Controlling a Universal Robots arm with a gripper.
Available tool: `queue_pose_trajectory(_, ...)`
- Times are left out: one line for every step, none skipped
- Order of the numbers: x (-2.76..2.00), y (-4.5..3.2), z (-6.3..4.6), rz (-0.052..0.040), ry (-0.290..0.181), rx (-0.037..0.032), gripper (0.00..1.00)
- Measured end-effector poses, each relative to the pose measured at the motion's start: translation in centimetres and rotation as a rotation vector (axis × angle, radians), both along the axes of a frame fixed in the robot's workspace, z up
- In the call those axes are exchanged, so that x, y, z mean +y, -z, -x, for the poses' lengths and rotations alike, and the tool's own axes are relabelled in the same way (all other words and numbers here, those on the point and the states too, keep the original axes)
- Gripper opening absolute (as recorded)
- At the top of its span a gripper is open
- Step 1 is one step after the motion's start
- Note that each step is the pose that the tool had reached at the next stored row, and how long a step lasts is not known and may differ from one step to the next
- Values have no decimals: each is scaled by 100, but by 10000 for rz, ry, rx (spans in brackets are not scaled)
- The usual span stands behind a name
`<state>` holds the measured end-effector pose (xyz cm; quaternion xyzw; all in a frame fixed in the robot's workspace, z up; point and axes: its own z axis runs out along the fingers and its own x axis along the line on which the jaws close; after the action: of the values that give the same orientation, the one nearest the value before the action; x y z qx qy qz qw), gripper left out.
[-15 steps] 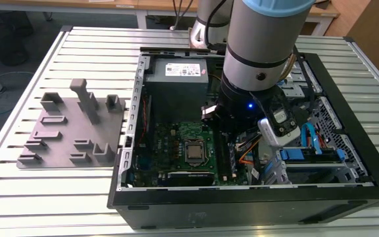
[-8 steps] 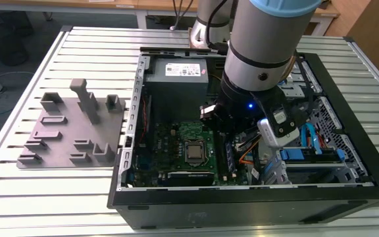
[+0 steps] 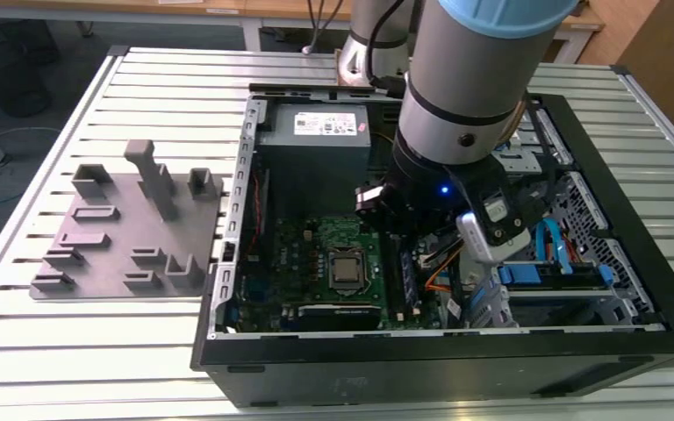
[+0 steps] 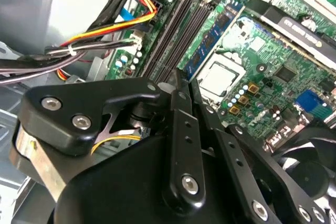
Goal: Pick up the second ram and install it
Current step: 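Insert the second ram into the second slot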
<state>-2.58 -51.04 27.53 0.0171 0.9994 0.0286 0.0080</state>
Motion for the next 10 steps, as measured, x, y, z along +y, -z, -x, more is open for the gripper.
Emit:
queue_pose_trajectory(0, 3, -1, 1, -46, 1, 14)
queue_pose_trajectory(-1, 7, -2, 5, -82, 1, 14)
queue_pose_trajectory(-1, 7, -2, 8, -86, 2, 14)
queue_pose_trajectory(-1, 7, -2, 8, -86, 2, 14)
queue_pose_trajectory(-1, 8, -2, 9, -87, 2, 14)
queue_pose_trajectory(-1, 9, -2, 7, -87, 1, 14)
queue_pose_trajectory(-1, 9, -2, 7, -87, 1, 14)
queue_pose_trajectory(-1, 9, -2, 7, -87, 1, 14)
queue_pose_trajectory(0, 14, -2, 4, -87, 0, 14)
queue_pose_trajectory(0, 21, -3, 1, -88, 0, 14)
